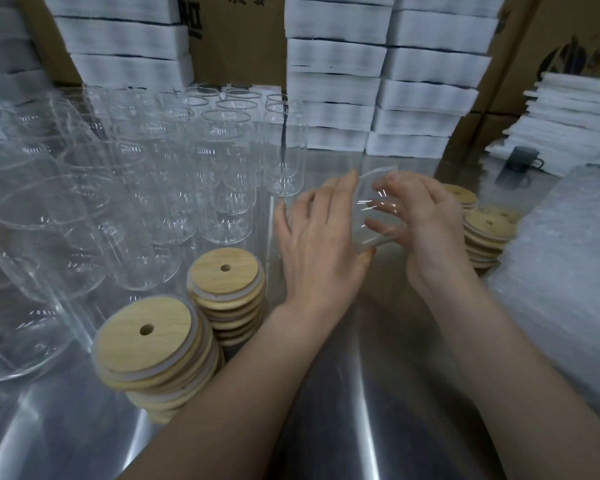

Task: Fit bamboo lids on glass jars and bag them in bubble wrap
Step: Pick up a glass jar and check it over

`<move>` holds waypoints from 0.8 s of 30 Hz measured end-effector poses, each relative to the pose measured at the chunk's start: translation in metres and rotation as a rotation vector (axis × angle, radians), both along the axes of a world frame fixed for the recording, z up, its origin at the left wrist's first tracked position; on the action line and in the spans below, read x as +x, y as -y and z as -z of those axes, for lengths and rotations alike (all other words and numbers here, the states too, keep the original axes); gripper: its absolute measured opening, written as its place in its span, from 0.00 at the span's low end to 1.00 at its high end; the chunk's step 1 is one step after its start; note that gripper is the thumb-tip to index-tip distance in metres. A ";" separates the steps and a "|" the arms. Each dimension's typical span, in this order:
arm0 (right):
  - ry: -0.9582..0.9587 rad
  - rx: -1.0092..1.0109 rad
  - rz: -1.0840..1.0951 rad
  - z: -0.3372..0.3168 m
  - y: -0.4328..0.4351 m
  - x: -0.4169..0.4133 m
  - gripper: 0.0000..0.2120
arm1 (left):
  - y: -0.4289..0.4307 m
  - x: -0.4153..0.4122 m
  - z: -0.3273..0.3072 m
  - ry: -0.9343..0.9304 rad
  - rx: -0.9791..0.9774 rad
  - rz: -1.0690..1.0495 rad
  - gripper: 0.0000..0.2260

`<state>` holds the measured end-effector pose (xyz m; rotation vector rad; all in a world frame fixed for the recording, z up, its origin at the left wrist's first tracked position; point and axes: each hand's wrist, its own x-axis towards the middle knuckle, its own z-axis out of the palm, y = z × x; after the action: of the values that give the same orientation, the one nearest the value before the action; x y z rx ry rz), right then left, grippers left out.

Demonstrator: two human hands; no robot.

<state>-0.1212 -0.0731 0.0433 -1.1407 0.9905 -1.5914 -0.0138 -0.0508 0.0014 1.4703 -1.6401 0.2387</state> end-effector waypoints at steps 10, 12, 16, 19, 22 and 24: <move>0.249 0.111 -0.230 -0.007 0.003 -0.008 0.05 | 0.005 -0.002 0.010 -0.021 -0.119 -0.010 0.41; 0.306 0.150 -0.270 -0.009 0.004 -0.009 0.08 | 0.005 0.000 0.011 -0.041 -0.126 0.008 0.41; 0.386 0.162 -0.398 -0.010 0.007 -0.006 0.08 | 0.003 0.003 0.008 -0.168 -0.129 0.063 0.40; 0.412 0.082 -0.552 -0.010 0.009 -0.007 0.13 | 0.000 0.005 0.004 -0.292 -0.160 0.087 0.40; 0.343 -0.034 -0.694 -0.014 0.008 -0.016 0.19 | -0.001 0.004 0.001 -0.391 -0.194 0.126 0.41; 0.289 -0.071 -0.744 -0.014 0.007 -0.022 0.24 | 0.000 0.001 -0.002 -0.487 -0.171 0.172 0.40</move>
<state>-0.1430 -0.0799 0.0576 -1.1080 0.2592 -1.1344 -0.0127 -0.0506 0.0030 1.1393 -1.3020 -0.0724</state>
